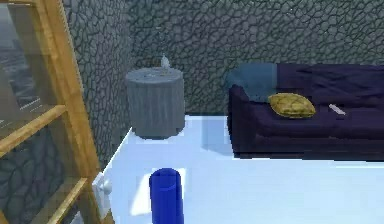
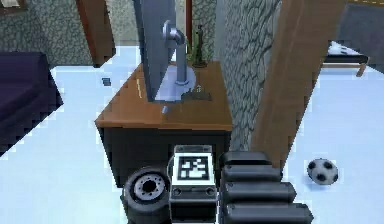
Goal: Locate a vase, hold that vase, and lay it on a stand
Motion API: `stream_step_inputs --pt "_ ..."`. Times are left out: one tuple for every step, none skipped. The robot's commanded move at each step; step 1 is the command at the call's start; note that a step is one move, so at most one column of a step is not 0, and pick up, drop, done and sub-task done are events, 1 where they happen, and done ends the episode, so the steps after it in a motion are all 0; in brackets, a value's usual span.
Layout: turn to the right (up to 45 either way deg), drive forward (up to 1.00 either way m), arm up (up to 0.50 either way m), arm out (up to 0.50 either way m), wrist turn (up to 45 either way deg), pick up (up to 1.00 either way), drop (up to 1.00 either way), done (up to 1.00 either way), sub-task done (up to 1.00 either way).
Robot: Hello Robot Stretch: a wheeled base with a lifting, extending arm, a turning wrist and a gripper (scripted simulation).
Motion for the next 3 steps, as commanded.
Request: stream_step_inputs --pt "36.0 0.00 0.00 0.00 0.0 0.00 0.00 0.00 0.00" --pt "0.0 1.00 0.00 0.00 0.0 0.00 0.00 0.00 0.00" --pt "45.0 0.00 0.00 0.00 0.0 0.00 0.00 0.00 0.00"
